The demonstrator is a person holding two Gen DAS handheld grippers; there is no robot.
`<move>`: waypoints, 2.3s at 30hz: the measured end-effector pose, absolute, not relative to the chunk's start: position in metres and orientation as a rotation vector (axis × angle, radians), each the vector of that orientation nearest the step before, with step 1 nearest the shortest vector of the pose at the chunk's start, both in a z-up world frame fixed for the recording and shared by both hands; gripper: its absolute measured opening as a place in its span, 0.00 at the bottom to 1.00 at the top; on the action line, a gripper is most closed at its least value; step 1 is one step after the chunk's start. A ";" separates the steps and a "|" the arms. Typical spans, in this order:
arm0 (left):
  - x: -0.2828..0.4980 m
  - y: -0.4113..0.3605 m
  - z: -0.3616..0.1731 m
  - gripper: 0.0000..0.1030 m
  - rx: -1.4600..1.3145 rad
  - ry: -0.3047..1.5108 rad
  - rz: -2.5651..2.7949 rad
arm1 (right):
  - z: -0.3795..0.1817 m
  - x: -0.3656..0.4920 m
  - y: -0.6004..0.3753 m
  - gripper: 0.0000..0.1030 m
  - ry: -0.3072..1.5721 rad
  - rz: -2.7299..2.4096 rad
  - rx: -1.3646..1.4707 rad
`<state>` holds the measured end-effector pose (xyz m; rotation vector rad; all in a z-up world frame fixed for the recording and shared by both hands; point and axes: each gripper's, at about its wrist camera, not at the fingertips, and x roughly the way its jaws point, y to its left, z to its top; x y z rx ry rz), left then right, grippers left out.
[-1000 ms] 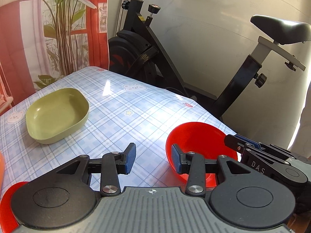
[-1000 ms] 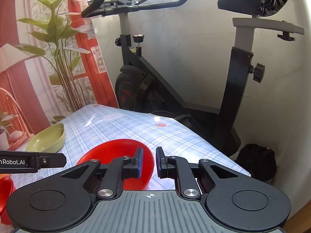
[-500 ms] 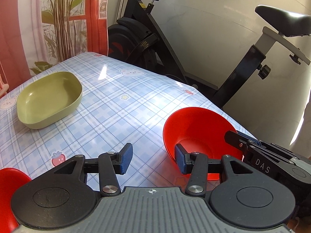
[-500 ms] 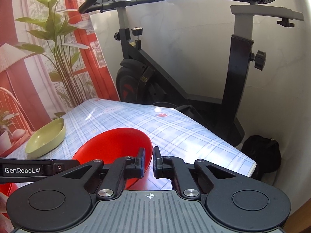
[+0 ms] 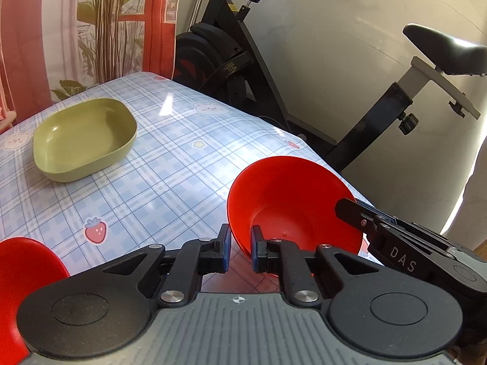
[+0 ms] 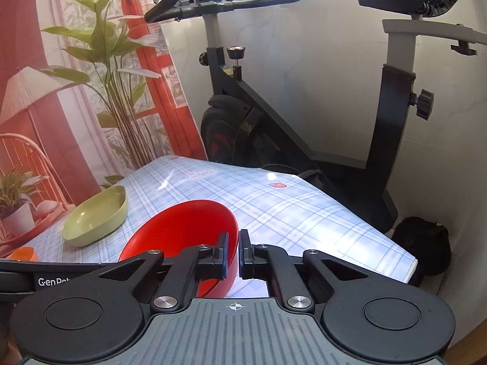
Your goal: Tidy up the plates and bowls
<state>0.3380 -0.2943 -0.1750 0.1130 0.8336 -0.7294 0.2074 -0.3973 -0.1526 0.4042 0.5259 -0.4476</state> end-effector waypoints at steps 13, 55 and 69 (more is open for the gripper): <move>0.334 -0.219 -0.124 0.13 0.005 0.737 -0.575 | -0.111 0.235 -0.333 0.07 0.513 -0.311 0.362; 0.326 -0.090 -0.141 0.13 -0.178 0.764 -0.372 | -0.111 0.269 -0.203 0.07 0.651 -0.128 0.290; 0.327 -0.107 -0.150 0.13 -0.071 0.775 -0.346 | -0.127 0.275 -0.210 0.07 0.686 -0.134 0.318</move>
